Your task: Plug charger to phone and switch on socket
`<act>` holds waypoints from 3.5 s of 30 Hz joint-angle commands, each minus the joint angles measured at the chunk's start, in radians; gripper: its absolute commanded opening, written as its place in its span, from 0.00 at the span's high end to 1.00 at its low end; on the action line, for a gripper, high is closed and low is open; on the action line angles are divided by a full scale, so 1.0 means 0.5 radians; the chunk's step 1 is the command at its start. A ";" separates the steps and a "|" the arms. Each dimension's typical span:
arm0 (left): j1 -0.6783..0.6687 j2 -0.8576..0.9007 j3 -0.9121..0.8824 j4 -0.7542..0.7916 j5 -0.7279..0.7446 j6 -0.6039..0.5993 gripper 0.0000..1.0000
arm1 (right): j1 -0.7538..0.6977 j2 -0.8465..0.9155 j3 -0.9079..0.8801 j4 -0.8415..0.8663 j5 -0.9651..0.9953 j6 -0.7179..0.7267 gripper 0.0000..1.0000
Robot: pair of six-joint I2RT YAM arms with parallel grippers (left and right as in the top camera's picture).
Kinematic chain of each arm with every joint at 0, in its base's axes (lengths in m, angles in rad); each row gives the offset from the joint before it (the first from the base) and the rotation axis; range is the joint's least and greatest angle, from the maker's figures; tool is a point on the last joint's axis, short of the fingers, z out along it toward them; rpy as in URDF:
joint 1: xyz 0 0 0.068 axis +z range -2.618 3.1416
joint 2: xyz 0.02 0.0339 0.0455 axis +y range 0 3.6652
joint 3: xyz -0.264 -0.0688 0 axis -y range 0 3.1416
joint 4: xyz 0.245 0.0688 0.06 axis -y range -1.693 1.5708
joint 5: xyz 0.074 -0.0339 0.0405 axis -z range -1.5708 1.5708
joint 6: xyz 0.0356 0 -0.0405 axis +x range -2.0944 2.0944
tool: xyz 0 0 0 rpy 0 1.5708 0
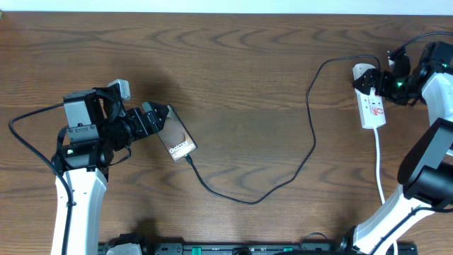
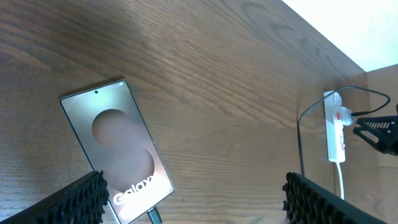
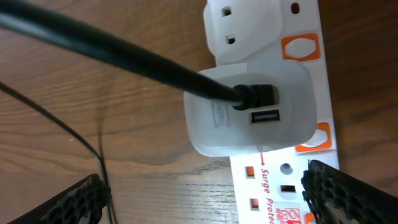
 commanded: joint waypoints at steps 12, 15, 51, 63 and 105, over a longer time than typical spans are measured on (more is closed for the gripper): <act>0.000 -0.007 0.001 0.008 0.010 0.042 0.11 | 0.018 0.069 0.014 0.050 0.163 0.067 0.01; 0.000 -0.007 0.001 0.008 0.004 0.042 0.11 | 0.018 0.136 0.014 0.063 0.081 0.067 0.01; 0.000 -0.007 0.001 0.007 0.004 0.049 0.11 | 0.053 0.173 0.033 0.158 -0.045 0.097 0.01; 0.000 -0.007 0.001 -0.008 0.004 0.049 0.11 | 0.105 0.178 0.031 0.133 -0.037 0.173 0.01; 0.000 -0.007 0.001 -0.056 0.004 0.072 0.11 | 0.164 0.333 0.345 -0.114 0.124 0.224 0.01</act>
